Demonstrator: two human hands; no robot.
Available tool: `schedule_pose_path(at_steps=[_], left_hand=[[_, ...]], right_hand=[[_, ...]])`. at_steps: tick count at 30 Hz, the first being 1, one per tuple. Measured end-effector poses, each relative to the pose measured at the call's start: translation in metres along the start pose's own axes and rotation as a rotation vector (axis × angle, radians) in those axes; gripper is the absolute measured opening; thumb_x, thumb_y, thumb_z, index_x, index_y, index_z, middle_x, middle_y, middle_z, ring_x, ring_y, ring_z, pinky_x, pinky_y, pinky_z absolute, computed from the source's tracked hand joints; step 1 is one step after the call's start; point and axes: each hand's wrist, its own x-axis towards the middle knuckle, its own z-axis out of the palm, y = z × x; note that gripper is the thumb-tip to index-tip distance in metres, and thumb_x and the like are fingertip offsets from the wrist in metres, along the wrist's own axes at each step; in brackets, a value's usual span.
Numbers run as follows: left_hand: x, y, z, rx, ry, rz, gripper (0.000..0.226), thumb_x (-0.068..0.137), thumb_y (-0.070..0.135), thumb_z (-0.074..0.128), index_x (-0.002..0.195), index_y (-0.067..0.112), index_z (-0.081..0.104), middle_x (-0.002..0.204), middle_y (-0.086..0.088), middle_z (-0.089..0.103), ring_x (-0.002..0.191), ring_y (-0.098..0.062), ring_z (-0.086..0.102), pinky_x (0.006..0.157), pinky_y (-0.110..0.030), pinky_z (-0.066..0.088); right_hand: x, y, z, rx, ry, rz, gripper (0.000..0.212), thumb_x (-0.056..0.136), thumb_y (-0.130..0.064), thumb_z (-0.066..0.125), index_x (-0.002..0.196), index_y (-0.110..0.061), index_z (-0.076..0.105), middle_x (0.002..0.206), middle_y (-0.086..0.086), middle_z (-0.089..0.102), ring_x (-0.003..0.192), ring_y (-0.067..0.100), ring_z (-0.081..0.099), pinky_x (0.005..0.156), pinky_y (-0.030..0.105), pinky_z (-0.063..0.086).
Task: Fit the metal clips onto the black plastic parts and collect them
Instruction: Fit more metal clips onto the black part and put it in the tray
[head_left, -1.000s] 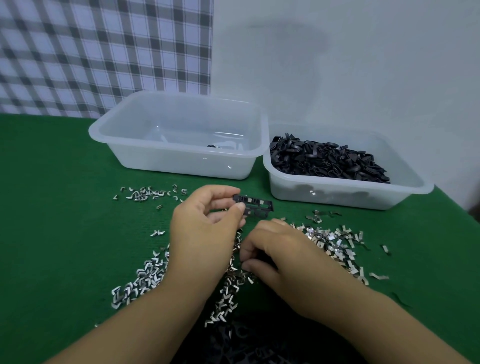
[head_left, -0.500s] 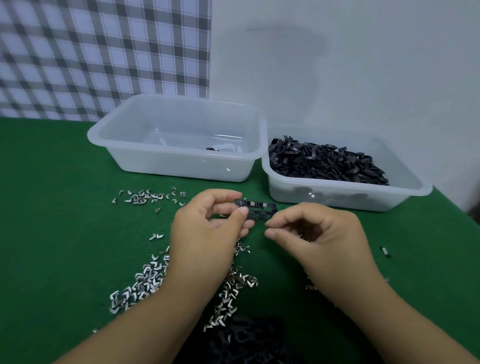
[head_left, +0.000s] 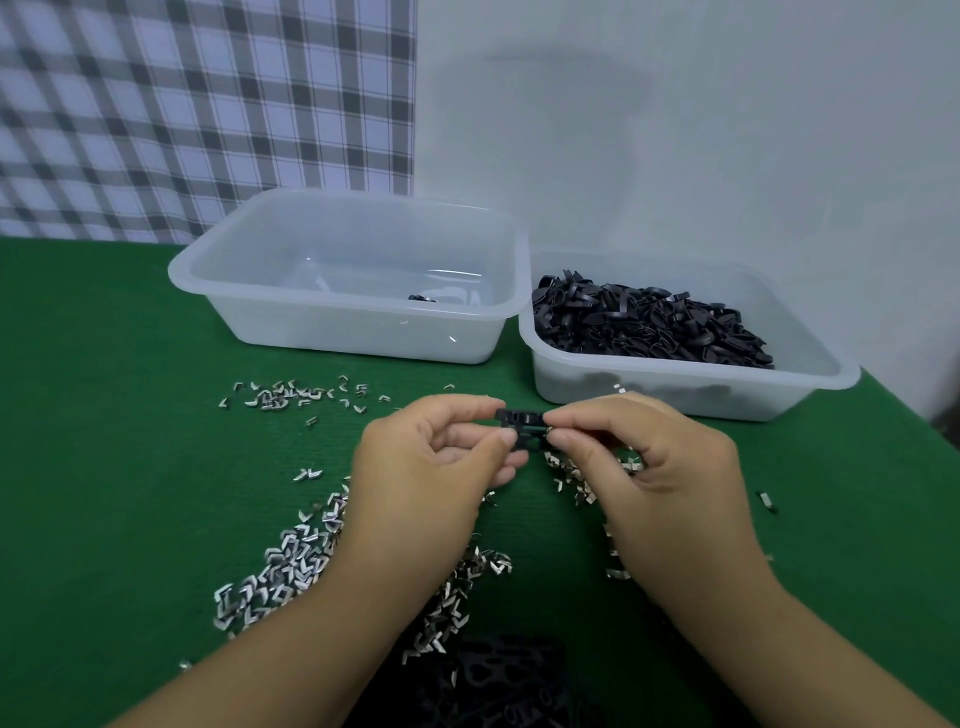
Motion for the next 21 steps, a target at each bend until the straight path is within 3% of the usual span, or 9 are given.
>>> schedule_pose_path(at_steps=[4,9,21], left_hand=[[-0.002,0.001,0.002,-0.003,-0.025,-0.009,0.020,0.079,-0.008,0.068,0.076,0.012,0.069,0.066,-0.008,0.073,0.065,-0.018,0.073,0.055,-0.016,0.054],[-0.002,0.002,0.002,0.018,-0.043,0.003,0.024,0.078,-0.008,0.069,0.070,0.015,0.068,0.062,-0.007,0.072,0.063,-0.019,0.073,0.054,-0.017,0.055],[-0.004,0.002,0.003,0.015,-0.085,0.004,0.027,0.077,-0.008,0.069,0.067,0.017,0.072,0.064,-0.008,0.073,0.062,-0.018,0.073,0.054,-0.016,0.054]], right_hand=[[-0.002,0.001,0.002,-0.054,0.076,-0.070,0.013,0.076,-0.003,0.073,0.084,-0.012,0.073,0.078,-0.008,0.067,0.075,0.000,0.059,0.072,0.012,0.046],[-0.002,0.003,0.006,-0.060,0.059,-0.066,0.004,0.078,-0.010,0.068,0.079,-0.013,0.070,0.079,-0.007,0.061,0.077,0.009,0.056,0.072,0.015,0.042],[-0.003,0.007,0.011,-0.064,0.030,-0.042,0.003,0.078,-0.012,0.066,0.077,-0.014,0.068,0.080,-0.007,0.055,0.082,0.012,0.049,0.076,0.011,0.036]])
